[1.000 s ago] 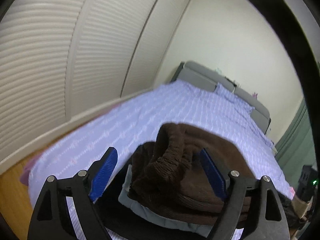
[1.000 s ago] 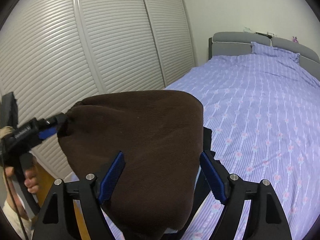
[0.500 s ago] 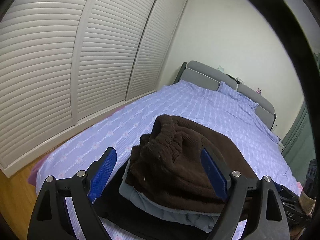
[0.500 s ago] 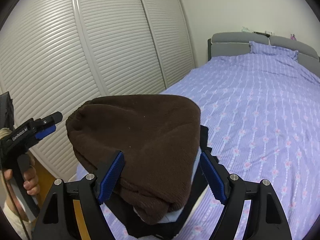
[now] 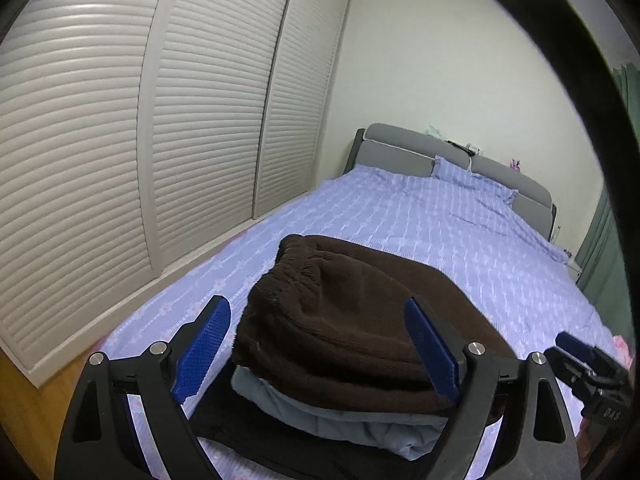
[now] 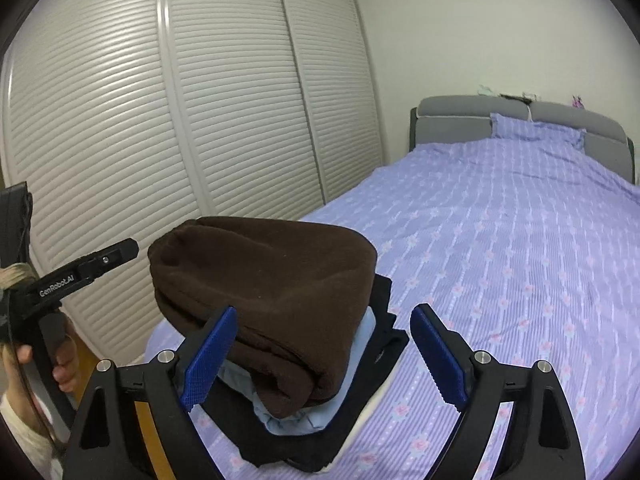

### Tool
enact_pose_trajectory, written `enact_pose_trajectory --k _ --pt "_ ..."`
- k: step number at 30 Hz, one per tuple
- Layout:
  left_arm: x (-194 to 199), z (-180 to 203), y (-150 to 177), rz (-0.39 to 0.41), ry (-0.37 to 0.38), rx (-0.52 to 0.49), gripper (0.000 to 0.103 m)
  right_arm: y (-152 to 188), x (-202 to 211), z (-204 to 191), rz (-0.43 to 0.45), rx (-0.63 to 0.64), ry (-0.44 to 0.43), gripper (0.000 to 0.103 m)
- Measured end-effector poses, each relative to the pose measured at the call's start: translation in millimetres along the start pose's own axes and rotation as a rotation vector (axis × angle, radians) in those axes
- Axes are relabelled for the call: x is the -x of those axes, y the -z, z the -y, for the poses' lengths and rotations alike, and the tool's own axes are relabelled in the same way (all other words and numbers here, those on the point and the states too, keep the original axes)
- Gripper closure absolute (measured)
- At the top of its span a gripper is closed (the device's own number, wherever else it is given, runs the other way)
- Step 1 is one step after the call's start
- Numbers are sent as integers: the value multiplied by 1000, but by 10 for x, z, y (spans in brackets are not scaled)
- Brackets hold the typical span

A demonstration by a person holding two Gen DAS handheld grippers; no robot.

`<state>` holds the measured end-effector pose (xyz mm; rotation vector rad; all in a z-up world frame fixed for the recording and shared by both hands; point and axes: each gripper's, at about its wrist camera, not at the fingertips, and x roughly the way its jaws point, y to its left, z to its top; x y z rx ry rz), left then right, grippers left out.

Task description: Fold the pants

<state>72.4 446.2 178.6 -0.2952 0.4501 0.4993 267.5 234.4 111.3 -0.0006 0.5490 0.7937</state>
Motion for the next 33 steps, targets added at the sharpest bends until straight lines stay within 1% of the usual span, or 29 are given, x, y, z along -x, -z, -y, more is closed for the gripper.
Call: enact_pose_trajectory --k 2,5,6,8,10,14,17,21,26,30,33 --pt "38 10 21 10 -1 6 14 16 67 39 8 -2 14 14" --pt "182 95 75 40 -34 -28 14 52 239 76 36 23 37 14" --pt "250 133 104 50 -36 -36 12 59 294 85 45 29 44 14" --pt "410 223 152 62 -24 -49 7 117 484 95 66 51 60 14" --pt "576 300 209 66 -15 -60 5 162 650 105 74 69 63 12" --pt "976 542 372 89 -8 -122 1 291 1083 121 99 91 67 11" --pt "1262 713 504 105 1 -152 0 371 1389 142 116 88 89 9" --pt "1588 984 665 105 22 -183 0 524 1789 176 116 96 138 9" --pt "1913 1329 1001 88 74 -238 0 773 2292 302 125 79 155 9" --pt "2167 1667 1385 113 106 -324 0 1019 2678 432 131 66 202 9" --pt "2276 1910 1608 126 124 -389 0 1223 2946 518 141 63 236 9"
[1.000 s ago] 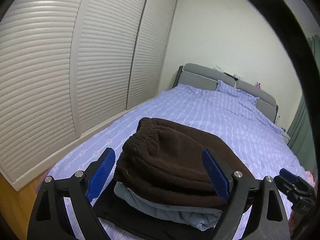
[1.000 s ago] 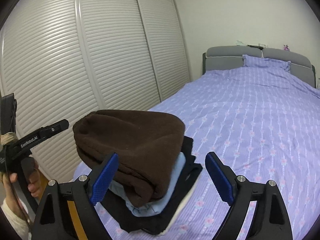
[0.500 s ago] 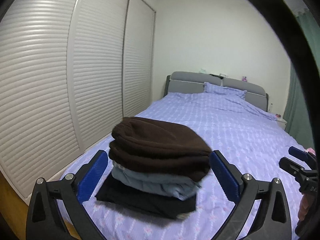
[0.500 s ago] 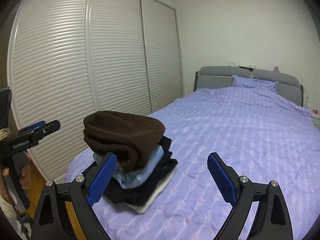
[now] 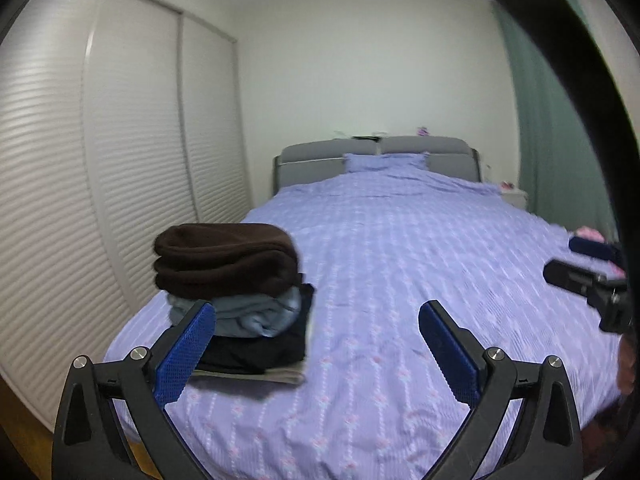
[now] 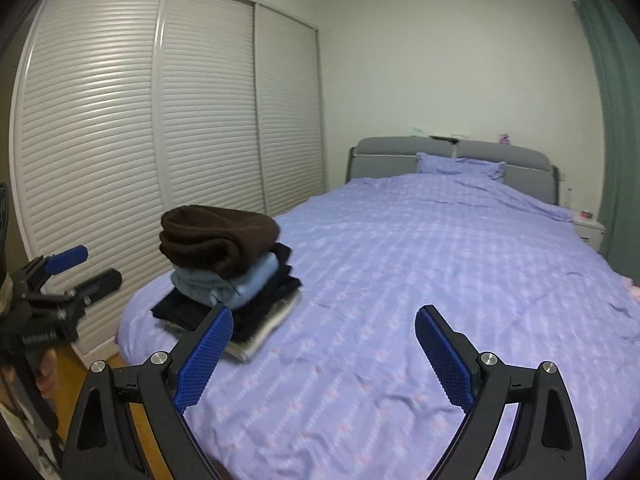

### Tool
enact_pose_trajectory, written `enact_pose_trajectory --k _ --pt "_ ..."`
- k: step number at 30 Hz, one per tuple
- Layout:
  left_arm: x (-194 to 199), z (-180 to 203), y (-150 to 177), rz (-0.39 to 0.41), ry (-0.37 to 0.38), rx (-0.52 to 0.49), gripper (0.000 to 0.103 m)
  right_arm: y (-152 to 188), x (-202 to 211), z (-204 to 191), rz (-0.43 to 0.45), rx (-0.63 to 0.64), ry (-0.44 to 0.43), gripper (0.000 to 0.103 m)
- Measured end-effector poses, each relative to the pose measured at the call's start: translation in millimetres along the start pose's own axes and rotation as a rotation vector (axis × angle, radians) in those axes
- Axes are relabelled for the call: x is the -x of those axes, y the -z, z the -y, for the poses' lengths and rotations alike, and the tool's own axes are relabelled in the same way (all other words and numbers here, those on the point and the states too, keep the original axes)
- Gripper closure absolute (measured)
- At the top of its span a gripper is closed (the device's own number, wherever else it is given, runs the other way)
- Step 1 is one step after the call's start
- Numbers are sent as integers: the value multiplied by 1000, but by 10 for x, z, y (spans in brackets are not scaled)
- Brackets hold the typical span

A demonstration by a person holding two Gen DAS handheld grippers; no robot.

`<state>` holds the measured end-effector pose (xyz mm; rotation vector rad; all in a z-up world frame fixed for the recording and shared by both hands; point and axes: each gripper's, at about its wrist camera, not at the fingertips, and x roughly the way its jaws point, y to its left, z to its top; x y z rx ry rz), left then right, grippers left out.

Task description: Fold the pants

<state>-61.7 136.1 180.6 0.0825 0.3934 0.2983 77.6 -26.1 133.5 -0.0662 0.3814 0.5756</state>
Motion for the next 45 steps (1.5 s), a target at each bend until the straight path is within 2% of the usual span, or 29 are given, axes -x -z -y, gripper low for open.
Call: enact_pose_trajectory --k 6,11,19,23,27,32,45 --pt "211 628 279 -6 68 -7 0 390 442 299 -18 -30 36 9" --pt "293 977 466 -24 101 -23 0 724 749 544 -22 -57 98 9" --pt "340 1345 716 -47 97 -16 0 1111 1065 793 -29 -62 204 9" --pt "349 1432 799 -59 104 -22 0 1270 1170 888 -23 -102 254 9" --pt "358 1466 815 -73 148 -8 0 1362 1175 956 -34 -128 257 9" --pt "352 1490 830 -83 168 0 0 1384 1186 980 -29 -144 261 9" --pt "430 1476 815 -53 173 19 0 1413 1188 1028 -31 -163 249 9"
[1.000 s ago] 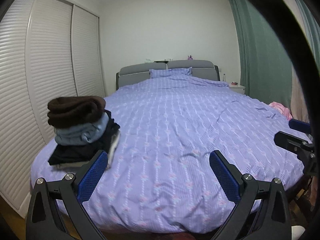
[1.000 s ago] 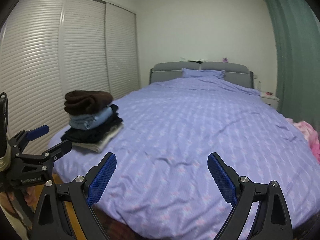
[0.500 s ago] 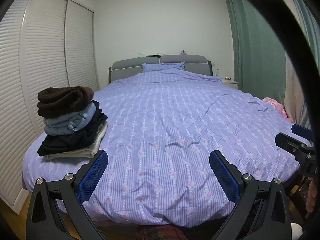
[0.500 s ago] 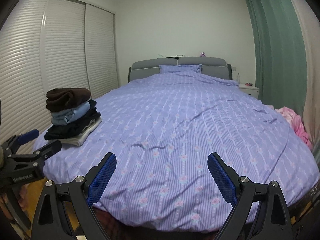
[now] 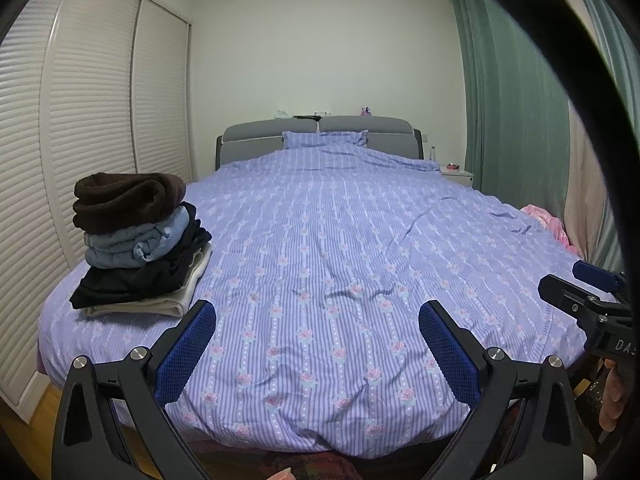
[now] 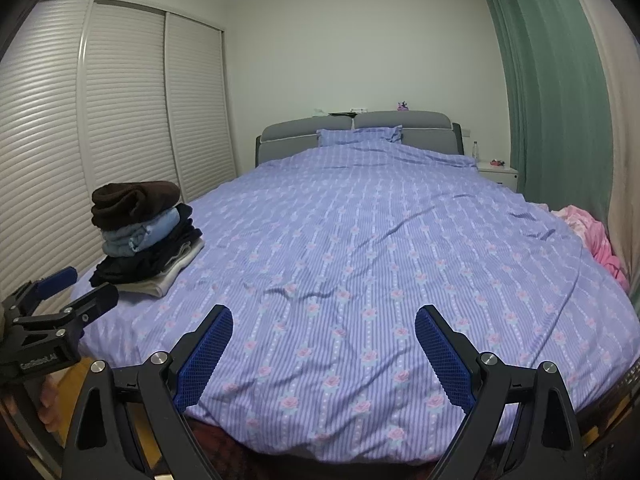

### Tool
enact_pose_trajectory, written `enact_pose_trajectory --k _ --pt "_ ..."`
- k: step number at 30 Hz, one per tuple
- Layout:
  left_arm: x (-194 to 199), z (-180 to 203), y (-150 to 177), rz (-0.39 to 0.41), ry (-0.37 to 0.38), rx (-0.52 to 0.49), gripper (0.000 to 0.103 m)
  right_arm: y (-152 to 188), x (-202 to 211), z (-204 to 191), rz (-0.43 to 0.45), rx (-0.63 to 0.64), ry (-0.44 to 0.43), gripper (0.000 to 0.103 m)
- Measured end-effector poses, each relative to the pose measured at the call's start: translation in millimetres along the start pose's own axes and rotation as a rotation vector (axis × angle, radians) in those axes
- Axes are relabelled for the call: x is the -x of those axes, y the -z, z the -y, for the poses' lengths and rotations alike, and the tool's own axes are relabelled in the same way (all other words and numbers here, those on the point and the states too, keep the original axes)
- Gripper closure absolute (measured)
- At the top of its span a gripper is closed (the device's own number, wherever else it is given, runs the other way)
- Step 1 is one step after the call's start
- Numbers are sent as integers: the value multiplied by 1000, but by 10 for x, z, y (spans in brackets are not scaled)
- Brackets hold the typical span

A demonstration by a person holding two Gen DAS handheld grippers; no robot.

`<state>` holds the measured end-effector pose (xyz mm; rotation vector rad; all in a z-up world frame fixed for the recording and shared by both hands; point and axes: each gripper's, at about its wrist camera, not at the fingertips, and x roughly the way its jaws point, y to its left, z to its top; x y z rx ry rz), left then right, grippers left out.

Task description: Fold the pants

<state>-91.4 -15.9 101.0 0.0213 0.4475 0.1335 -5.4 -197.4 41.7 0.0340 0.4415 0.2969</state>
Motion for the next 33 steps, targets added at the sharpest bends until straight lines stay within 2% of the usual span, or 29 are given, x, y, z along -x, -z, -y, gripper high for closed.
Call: enact_pose_trajectory --k 11,20,33 --pt "4 21 5 17 21 -4 0 3 -21 9 -5 10 10 9" --pt "-17 71 46 27 -9 -22 0 6 -46 24 -7 11 7 9" --pt "-105 75 59 8 -9 -32 0 21 -132 87 -20 1 -10 9"
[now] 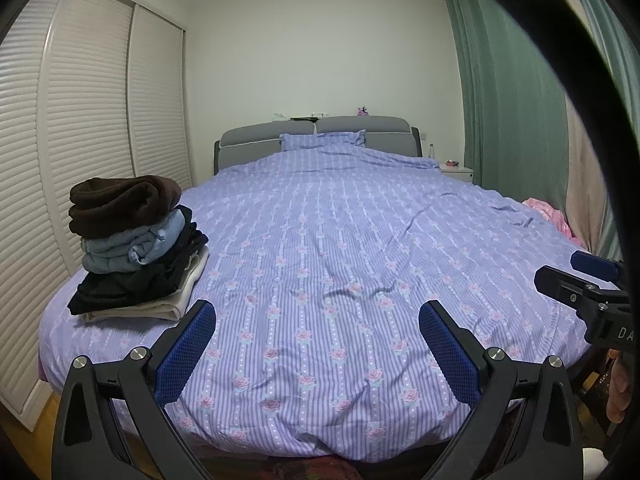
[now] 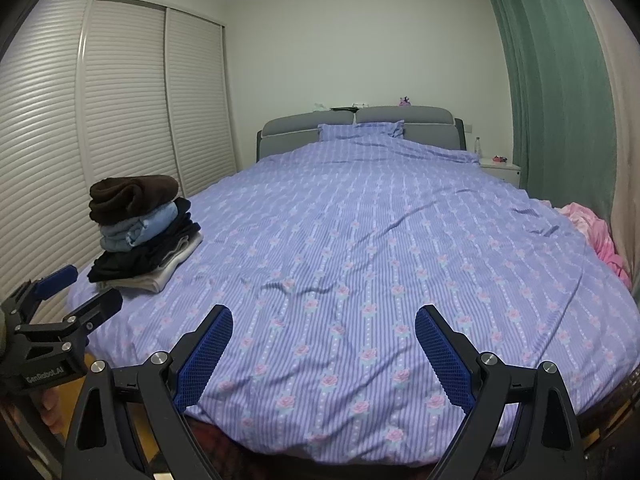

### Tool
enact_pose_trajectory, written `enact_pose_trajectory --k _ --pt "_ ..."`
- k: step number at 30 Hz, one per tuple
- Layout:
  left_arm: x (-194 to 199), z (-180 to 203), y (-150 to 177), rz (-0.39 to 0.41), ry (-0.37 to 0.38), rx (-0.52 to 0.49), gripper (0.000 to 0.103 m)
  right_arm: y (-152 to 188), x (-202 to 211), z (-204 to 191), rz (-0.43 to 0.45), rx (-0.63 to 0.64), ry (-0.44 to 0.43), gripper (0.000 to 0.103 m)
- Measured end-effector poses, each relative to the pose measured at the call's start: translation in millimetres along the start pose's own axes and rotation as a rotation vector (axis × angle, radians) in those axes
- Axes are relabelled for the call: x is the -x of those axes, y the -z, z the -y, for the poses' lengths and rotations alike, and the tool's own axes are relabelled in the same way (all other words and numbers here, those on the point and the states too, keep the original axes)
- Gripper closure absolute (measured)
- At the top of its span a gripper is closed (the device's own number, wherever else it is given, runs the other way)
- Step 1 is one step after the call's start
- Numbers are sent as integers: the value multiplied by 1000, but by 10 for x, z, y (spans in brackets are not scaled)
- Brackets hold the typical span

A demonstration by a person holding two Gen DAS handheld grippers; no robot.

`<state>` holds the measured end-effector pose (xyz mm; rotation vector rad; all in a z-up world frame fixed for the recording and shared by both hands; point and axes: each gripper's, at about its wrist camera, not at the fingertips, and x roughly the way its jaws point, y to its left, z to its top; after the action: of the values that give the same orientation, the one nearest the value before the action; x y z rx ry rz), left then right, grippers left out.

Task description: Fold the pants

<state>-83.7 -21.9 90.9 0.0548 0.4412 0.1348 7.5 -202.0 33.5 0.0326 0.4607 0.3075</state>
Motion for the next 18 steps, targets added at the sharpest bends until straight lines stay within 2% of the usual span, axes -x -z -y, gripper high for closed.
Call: enact_pose_trajectory --k 18 --pt "-83 23 21 -24 -10 -19 0 9 -38 37 -4 -1 1 9"
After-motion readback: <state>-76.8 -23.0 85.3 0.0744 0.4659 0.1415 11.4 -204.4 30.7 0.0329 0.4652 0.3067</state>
